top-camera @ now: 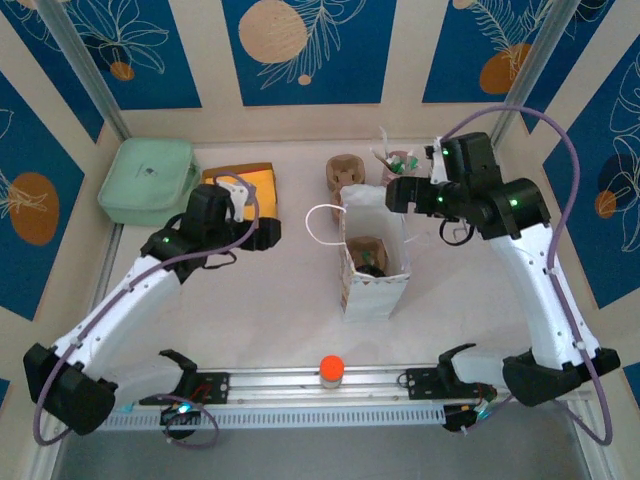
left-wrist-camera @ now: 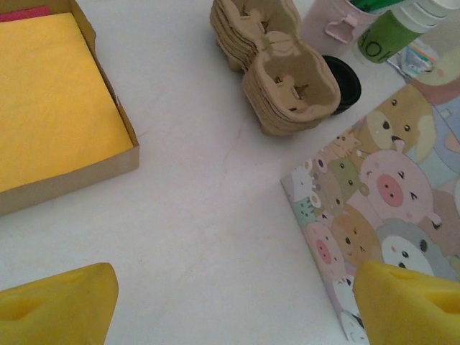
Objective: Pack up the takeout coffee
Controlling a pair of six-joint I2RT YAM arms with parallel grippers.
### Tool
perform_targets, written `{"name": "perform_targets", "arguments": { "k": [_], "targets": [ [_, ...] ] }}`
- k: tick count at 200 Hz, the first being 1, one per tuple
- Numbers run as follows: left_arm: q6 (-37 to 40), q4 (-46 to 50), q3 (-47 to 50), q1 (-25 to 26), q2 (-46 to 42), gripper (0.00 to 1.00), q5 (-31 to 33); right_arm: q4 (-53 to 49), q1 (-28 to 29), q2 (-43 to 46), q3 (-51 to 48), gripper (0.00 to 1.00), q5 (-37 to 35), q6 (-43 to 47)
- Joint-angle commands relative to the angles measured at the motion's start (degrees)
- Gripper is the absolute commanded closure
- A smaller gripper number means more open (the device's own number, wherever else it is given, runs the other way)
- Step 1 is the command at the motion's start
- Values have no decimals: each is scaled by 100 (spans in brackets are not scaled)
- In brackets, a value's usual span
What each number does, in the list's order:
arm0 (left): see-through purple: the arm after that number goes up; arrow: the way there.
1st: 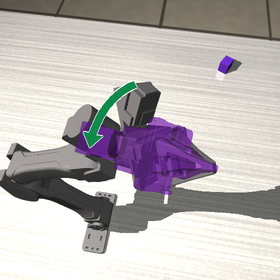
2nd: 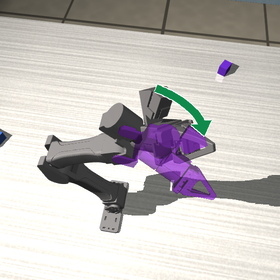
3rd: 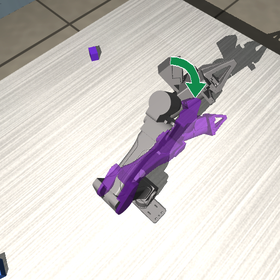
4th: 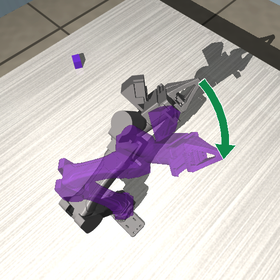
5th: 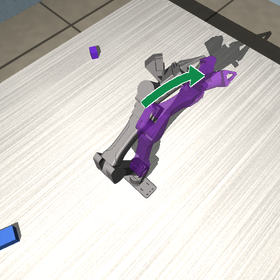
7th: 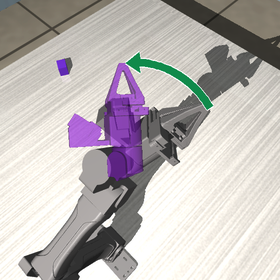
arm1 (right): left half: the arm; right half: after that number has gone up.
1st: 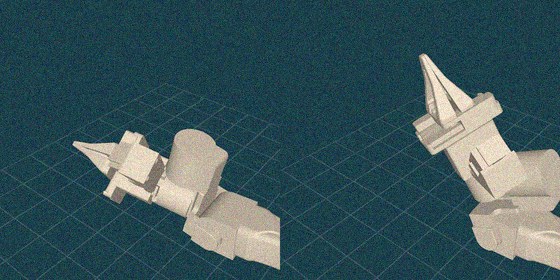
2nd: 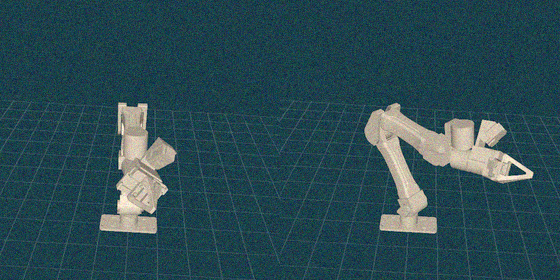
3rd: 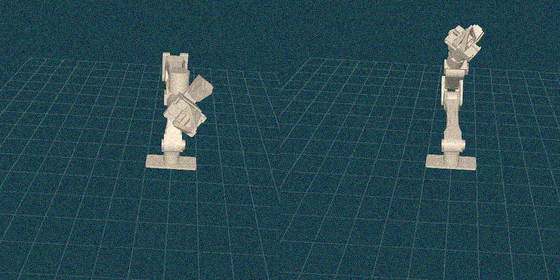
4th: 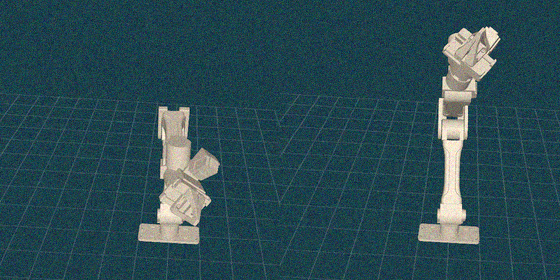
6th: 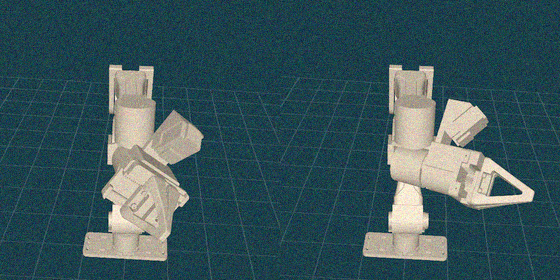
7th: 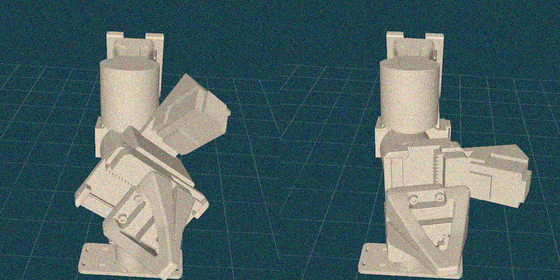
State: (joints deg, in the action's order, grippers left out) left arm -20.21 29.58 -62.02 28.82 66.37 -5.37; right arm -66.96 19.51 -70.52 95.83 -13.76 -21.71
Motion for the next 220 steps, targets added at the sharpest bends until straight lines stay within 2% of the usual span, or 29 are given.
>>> {"name": "perform_targets", "arguments": {
  "k": [1, 21, 49, 66, 85, 113, 132, 160, 220],
  "targets": [
    [109, -54, -334, -99, 264, 16, 149, 278, -254, 305, -313, 1, 421, -170],
    [87, -143, -497, -207, 545, 17, 90, 350, -423, 511, -645, 1, 383, -212],
    [88, -185, -783, -348, 986, 17, 88, 335, -506, 715, -1087, 1, -42, -583],
    [112, -211, -957, -416, 1249, 17, 127, 544, -502, 901, -1483, 1, -90, -333],
    [131, -246, -1142, -498, 1508, 17, 210, 646, -512, 1132, -1882, 1, -562, -605],
    [169, -301, -1354, -595, 1825, 18, 314, 462, -617, 1254, -2166, 1, -431, -586],
    [197, -304, -1482, -686, 2069, 18, 352, 451, -777, 1411, -2342, 1, 134, -528],
    [247, -270, -1743, -782, 2513, 19, 377, 893, -945, 1975, -2858, 1, 575, -470],
    [430, 32, -2649, -956, 3585, 23, 535, 834, -1196, 2197, -3156, 1, 713, -472]
  ]
}}
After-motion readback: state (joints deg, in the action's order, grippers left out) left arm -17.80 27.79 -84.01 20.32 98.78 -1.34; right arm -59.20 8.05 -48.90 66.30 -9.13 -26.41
